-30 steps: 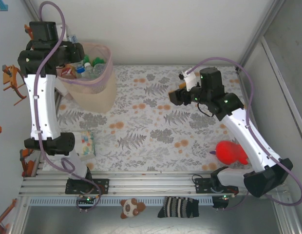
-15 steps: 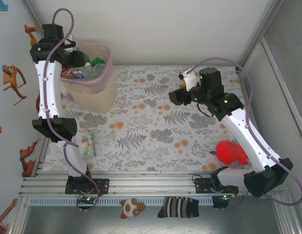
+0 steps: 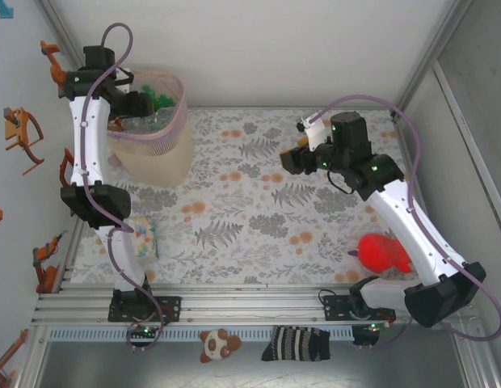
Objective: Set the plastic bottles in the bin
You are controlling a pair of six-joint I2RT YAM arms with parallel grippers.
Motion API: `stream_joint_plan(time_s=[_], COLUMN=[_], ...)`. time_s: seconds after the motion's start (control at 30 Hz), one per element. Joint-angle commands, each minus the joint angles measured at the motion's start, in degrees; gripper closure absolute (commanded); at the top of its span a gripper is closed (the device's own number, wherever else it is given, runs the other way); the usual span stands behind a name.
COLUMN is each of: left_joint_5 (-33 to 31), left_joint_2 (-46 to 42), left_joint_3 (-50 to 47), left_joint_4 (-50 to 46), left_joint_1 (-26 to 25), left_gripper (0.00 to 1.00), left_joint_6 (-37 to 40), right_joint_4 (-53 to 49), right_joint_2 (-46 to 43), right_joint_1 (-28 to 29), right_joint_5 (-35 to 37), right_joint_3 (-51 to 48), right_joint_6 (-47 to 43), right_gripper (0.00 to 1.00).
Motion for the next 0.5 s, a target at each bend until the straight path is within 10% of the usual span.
stream_joint_plan(time_s=[0.0,0.47], left_joint_5=[0.99,0.55], left_joint_2=[-0.64,-10.24], left_joint_3=[2.66,2.63], left_joint_4=[-2.09,-0.96], left_joint_1=[0.49,0.49], left_gripper=[0.23,0.14], left_joint_6=[0.12,-2.63], right_joint_4=[0.09,-0.69], right_joint_2=[-0.60,-2.48], right_joint_1=[0.46,0.46], right_joint_5=[0.95,1.91], right_joint_3=[0.16,0.17], right_joint_6=[-0.66,-0.91], right_gripper=[0.35,0.35])
